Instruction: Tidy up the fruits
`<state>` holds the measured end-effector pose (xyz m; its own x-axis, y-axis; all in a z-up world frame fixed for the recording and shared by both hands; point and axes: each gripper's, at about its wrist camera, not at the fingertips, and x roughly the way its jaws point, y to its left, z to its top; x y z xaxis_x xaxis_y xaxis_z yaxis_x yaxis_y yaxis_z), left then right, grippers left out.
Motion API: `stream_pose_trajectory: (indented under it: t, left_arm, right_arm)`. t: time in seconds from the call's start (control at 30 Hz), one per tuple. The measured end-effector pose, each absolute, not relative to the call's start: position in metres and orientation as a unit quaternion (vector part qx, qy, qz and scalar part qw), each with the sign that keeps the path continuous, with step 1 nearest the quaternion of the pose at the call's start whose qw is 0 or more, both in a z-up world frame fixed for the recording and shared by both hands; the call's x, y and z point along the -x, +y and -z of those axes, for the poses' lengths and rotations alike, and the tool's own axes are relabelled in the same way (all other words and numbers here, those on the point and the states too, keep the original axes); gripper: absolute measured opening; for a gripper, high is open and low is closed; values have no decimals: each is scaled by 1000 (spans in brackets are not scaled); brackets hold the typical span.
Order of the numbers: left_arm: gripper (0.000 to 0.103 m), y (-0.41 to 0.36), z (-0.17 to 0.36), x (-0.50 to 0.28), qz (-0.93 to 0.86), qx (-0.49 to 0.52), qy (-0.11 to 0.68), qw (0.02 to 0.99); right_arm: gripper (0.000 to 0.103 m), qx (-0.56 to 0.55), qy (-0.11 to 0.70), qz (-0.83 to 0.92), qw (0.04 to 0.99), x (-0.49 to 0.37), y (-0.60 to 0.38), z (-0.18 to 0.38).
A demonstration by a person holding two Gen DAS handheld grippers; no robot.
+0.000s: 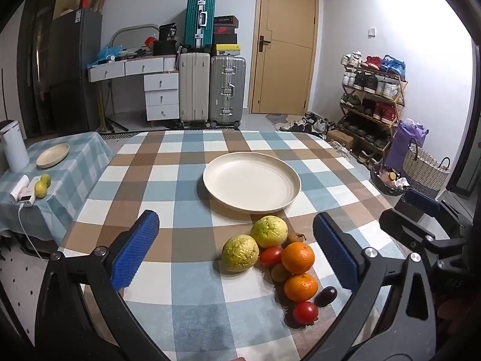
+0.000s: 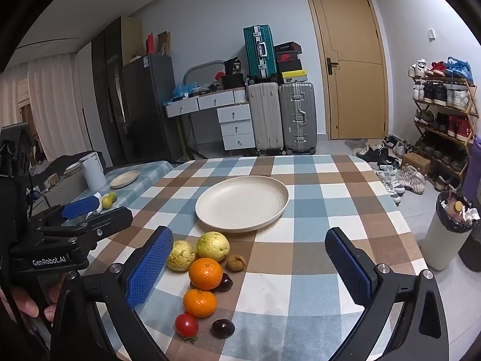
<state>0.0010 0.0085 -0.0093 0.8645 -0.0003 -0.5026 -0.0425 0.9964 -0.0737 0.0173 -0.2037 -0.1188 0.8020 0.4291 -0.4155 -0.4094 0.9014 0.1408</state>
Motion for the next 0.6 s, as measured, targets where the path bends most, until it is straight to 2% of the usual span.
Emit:
stream_pose_trajectory:
  t: [0.6]
  left_arm:
    - [102, 10, 22, -6, -13, 49, 268, 962]
  right_arm:
    - [103, -19, 228, -222, 948, -16, -195, 123]
